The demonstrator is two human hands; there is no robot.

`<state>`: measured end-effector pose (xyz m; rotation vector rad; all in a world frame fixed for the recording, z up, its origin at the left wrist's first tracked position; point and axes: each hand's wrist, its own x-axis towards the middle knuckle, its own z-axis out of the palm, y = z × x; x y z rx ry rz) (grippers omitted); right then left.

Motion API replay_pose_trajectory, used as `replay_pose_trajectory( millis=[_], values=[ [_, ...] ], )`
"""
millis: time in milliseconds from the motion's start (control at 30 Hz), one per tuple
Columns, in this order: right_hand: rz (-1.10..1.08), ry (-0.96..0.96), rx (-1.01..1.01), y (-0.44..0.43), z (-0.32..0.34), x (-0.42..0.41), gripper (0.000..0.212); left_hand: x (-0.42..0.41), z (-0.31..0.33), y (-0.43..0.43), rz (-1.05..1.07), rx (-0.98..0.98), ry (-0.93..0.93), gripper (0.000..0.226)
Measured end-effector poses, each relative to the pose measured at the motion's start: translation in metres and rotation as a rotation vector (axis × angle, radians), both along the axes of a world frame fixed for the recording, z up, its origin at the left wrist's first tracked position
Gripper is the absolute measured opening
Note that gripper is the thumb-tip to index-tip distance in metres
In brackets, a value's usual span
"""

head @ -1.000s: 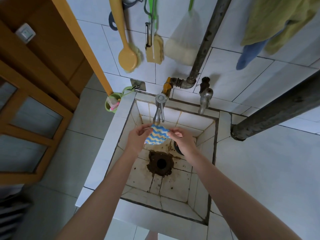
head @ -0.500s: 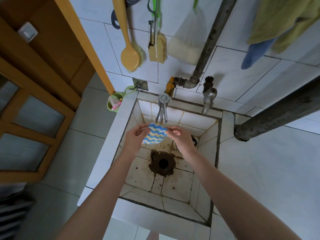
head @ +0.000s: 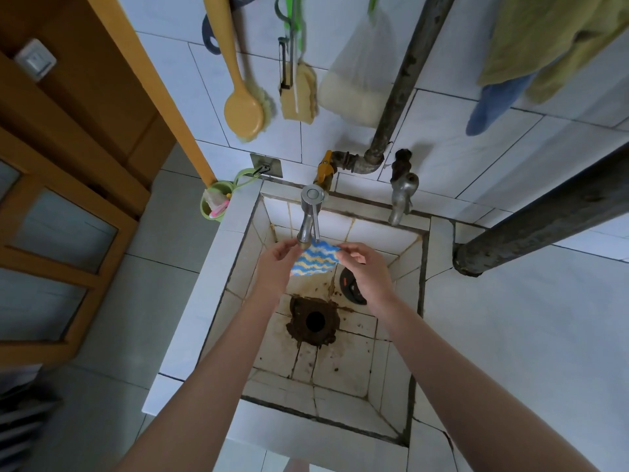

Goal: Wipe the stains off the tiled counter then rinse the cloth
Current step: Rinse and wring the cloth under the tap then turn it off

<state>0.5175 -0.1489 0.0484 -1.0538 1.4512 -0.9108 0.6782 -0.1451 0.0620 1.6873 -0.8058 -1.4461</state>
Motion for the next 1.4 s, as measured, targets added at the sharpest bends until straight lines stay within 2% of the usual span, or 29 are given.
replay_pose_trajectory(
  millis=[467, 700, 1200, 1400],
  values=[
    [0.002, -0.037, 0.045, -0.005, -0.002, 0.008, 0.011, 0.009, 0.003, 0.004, 0.032, -0.041, 0.030, 0.014],
    [0.054, 0.006, 0.053, -0.007, -0.004, 0.021, 0.014, 0.020, 0.007, 0.006, 0.067, -0.053, 0.025, 0.024],
    [0.114, 0.061, 0.060, -0.016, 0.006, 0.033, 0.019, 0.029, 0.010, 0.005, 0.114, -0.098, -0.030, 0.024],
    [0.182, -0.033, 0.092, -0.014, 0.005, 0.036, 0.008, 0.040, 0.006, 0.007, 0.137, -0.087, -0.045, 0.024]
  ],
)
